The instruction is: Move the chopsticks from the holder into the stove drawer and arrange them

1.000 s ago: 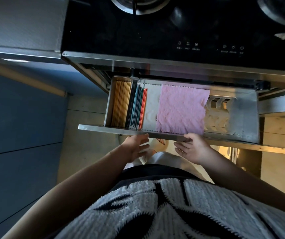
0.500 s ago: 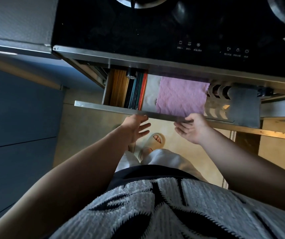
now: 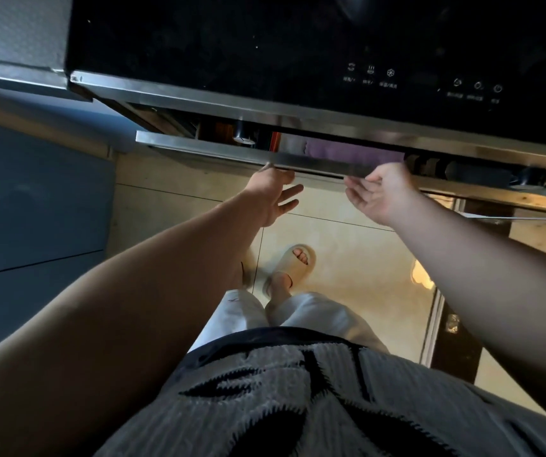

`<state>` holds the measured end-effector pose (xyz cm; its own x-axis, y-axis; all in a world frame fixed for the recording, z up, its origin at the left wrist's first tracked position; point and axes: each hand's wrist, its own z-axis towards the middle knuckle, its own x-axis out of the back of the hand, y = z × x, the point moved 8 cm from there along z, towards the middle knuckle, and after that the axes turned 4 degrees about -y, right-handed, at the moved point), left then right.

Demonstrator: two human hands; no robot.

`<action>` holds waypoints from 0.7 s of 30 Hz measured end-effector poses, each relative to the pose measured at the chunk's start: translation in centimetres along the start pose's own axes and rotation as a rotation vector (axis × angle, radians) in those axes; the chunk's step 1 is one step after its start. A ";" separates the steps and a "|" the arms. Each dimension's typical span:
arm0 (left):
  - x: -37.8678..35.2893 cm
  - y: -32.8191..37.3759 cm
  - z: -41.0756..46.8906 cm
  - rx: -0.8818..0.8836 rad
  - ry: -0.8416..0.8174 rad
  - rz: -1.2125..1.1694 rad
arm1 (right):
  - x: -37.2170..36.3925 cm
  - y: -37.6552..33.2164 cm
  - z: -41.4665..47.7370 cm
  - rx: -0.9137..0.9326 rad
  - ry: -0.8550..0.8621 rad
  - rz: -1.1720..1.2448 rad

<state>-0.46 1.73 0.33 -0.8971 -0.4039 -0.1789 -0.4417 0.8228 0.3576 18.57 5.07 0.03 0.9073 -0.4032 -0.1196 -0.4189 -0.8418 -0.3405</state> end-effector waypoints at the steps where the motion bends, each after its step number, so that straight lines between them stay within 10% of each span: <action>1: -0.3 0.2 0.3 -0.002 -0.002 -0.012 | -0.1 -0.3 0.2 0.005 0.003 0.004; 21: -1.1 2.1 2.6 -0.052 -0.058 0.221 | -1.4 -1.0 0.7 0.061 -0.145 -0.045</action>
<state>-0.45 4.94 -1.06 -0.9711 -0.1907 -0.1431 -0.2351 0.8666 0.4402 17.78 6.70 -0.08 0.9228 -0.3057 -0.2345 -0.3786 -0.8329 -0.4037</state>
